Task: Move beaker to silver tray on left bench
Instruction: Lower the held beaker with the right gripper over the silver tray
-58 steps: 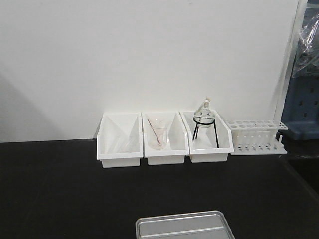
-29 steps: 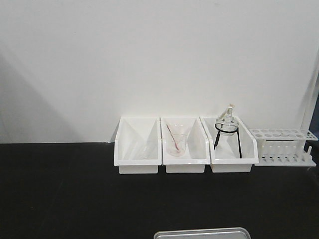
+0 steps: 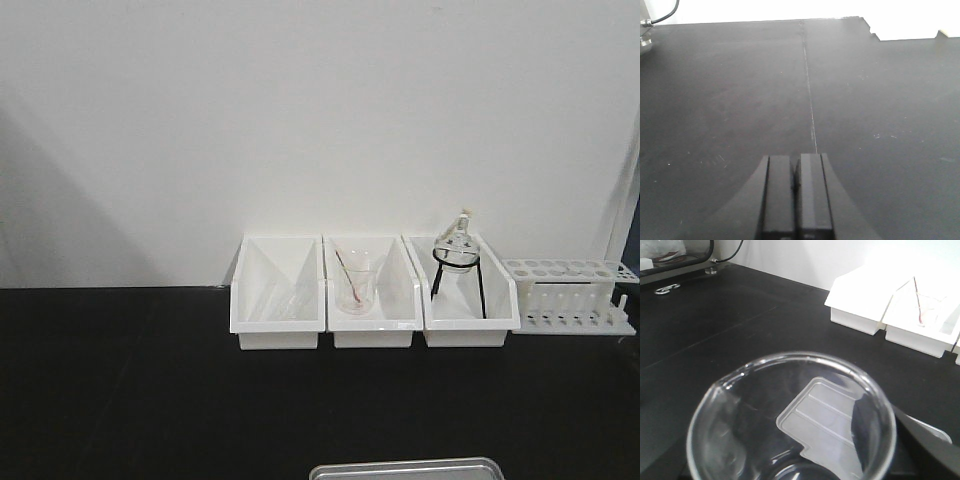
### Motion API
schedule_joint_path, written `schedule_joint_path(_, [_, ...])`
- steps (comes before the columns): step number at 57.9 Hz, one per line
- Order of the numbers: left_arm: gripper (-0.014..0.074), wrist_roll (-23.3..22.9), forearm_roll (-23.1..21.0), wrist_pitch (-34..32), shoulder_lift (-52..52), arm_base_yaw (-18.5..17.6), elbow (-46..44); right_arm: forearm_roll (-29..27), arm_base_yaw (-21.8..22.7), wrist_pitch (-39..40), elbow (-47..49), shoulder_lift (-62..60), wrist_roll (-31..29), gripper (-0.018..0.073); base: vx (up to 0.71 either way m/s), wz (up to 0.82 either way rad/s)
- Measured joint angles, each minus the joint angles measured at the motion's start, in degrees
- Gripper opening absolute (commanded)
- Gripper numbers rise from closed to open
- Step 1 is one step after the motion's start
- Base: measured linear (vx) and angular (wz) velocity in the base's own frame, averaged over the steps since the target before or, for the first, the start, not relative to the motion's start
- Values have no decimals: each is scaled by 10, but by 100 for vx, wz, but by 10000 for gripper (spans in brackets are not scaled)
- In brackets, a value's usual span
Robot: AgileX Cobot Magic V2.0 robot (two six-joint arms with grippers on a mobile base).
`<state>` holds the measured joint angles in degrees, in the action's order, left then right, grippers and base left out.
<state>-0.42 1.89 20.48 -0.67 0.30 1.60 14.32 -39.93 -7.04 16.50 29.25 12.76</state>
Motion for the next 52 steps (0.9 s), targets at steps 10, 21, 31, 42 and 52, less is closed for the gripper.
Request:
schedule_joint_path(10, [1, 0, 0, 0, 0, 0, 0, 0, 0, 0, 0, 0, 0, -3, 0, 0])
schedule_joint_path(21, [1, 0, 0, 0, 0, 0, 0, 0, 0, 17, 0, 2, 0, -3, 0, 0])
schedule_joint_path(31, [1, 0, 0, 0, 0, 0, 0, 1, 22, 108, 0, 74, -7, -3, 0, 0])
schedule_joint_path(42, [1, 0, 0, 0, 0, 0, 0, -106, 114, 283, 0, 257, -1, -3, 0, 0])
schedule_joint_path(52, [1, 0, 0, 0, 0, 0, 0, -130, 177, 458, 0, 425, 1, -3, 0, 0])
